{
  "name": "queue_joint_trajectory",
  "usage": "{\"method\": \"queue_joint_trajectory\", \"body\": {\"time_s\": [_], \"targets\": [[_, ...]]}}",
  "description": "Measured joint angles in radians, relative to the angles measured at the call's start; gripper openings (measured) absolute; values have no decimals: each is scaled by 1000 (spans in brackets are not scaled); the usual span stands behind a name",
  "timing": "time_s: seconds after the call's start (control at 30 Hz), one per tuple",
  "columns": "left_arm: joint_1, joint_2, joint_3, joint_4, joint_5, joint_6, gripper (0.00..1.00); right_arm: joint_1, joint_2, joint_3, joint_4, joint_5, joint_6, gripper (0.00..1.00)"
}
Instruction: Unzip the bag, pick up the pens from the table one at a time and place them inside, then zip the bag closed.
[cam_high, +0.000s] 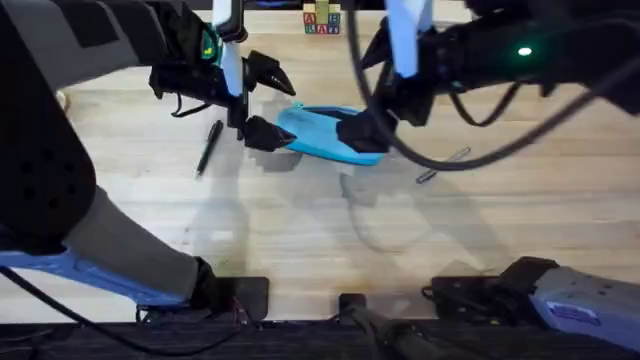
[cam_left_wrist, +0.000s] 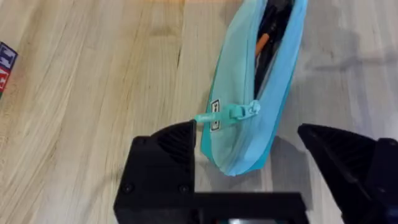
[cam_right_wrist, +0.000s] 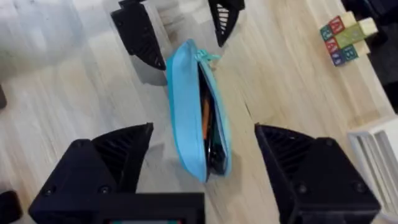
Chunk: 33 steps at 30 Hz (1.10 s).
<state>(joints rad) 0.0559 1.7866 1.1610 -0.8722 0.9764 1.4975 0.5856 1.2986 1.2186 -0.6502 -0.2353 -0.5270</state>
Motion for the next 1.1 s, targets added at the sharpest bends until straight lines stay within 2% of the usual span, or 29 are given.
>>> {"method": "queue_joint_trajectory", "body": {"time_s": [0.13, 0.47, 0.53, 0.57, 0.6, 0.77, 0.87, 0.9, 1.03, 1.07, 1.1], "targets": [[0, 0, 0, 8, 0, 0, 992, -56, -92, 0, -69, 4, 0, 996], [19, -20, 0, -23, -4, -1, 993, -140, -200, 0, -164, 4, 0, 996], [36, -60, 0, -40, -11, 0, 993, -150, -213, 0, -182, 4, 0, 997], [62, -146, 0, -83, -31, 0, 993, -162, -223, 0, -223, 4, 0, 996], [69, -174, 2, -102, -39, 0, 993, -165, -222, 0, -237, 4, 0, 997], [86, -280, 6, -189, -85, -1, 993, -177, -222, 0, -272, 4, 0, 997], [87, -360, 6, -206, -125, -101, 993, -180, -221, 0, -271, 7, 0, 996], [87, -421, 6, -222, -158, -240, 994, -208, -216, 0, -272, 7, -1, 798], [87, -472, 6, -260, -202, -304, 994, -246, -200, 0, -276, 7, 0, 232], [87, -516, 6, -289, -235, -339, 994, -269, -189, 0, -291, 7, 4, 36], [87, -532, 6, -300, -247, -351, 993, -274, -186, 0, -295, 7, 4, 33]]}}
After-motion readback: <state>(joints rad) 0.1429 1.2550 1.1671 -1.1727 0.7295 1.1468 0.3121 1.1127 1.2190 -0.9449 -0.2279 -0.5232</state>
